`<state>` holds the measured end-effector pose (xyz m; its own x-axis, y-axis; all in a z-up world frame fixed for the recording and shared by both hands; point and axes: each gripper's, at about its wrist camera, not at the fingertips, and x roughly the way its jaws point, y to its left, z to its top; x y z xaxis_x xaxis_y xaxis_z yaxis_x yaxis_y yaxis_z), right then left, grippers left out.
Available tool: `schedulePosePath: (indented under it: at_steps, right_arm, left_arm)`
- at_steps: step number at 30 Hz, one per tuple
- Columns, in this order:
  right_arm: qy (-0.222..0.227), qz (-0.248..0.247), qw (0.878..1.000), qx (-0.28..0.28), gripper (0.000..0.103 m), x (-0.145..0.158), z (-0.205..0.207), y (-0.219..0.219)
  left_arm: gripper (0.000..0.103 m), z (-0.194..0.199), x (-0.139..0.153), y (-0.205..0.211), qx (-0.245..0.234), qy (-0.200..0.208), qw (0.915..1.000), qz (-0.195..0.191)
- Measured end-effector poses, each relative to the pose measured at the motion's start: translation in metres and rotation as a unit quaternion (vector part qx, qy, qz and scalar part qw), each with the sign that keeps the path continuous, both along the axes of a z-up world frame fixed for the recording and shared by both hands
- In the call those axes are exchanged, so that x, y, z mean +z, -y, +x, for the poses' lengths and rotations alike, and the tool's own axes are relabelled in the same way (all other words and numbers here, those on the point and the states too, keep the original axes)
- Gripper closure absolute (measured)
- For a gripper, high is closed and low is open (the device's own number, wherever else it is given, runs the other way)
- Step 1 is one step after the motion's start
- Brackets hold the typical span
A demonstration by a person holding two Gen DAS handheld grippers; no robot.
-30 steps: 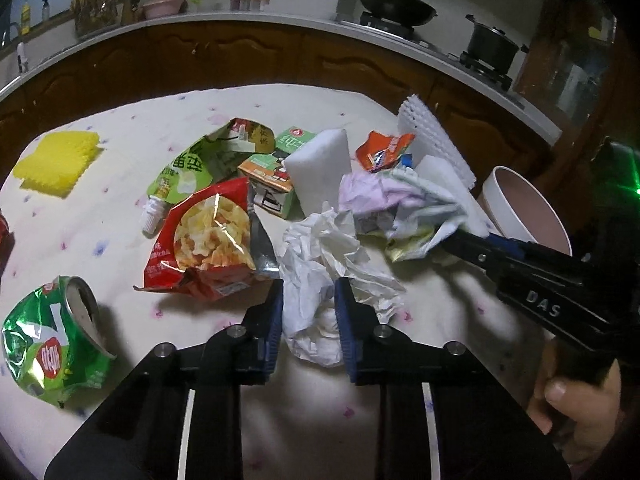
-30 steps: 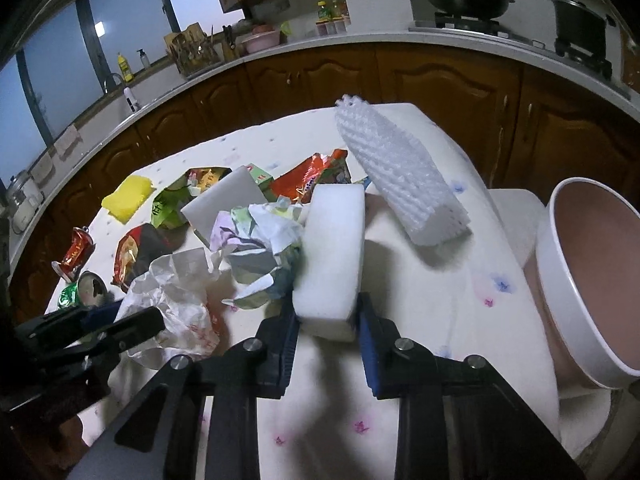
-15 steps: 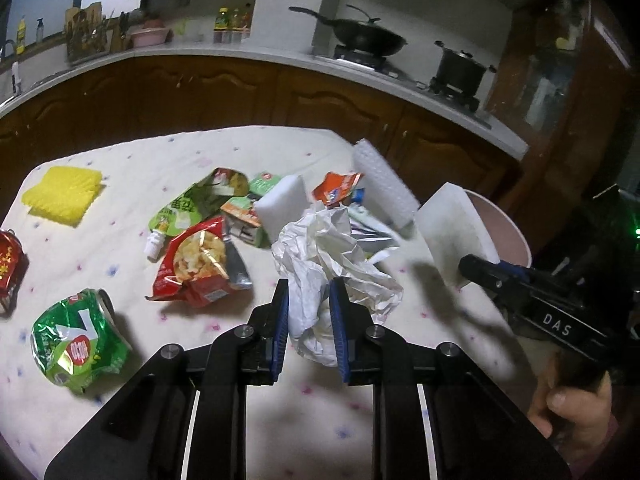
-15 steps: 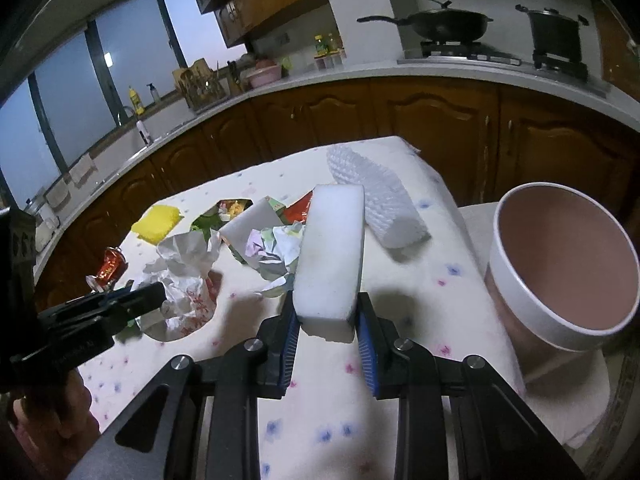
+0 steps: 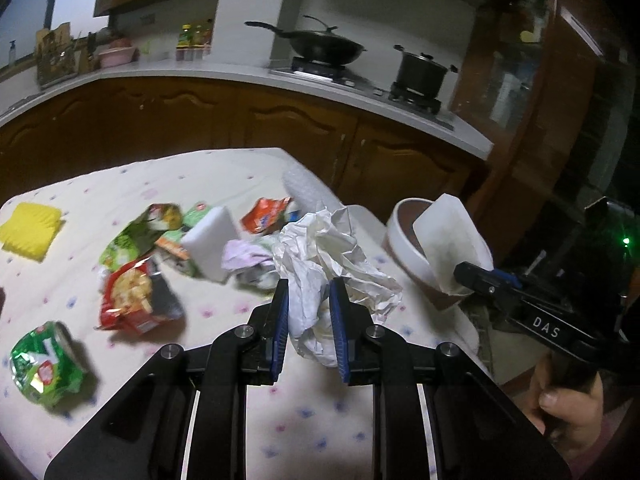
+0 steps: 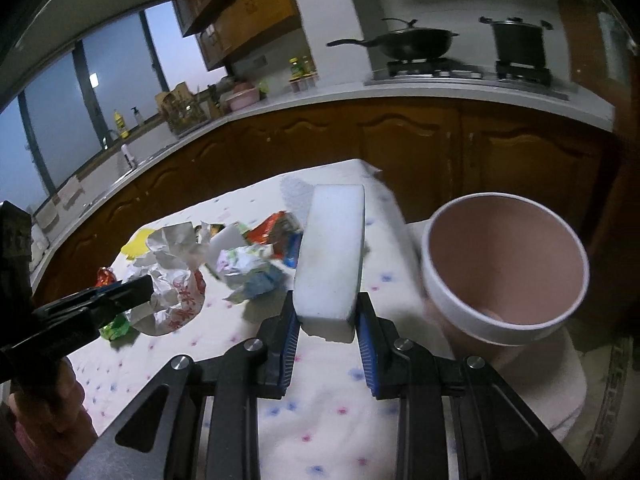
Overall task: Collect trash
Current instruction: 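Carry tissue and foam block to the bin and open both tools to drop them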
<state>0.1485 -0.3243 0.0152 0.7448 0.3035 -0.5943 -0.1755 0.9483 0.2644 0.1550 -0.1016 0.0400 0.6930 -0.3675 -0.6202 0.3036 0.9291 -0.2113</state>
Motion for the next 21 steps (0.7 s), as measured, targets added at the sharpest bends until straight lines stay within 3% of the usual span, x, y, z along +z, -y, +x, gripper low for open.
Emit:
schedulePosePath:
  at_steps: [21]
  right_arm:
    - [-0.011, -0.003, 0.995, -0.096, 0.075, -0.006, 0.010, 0.102]
  left_arm:
    - [0.085, 0.048, 0.012, 0.111, -0.081, -0.002, 0.9967, -0.007]
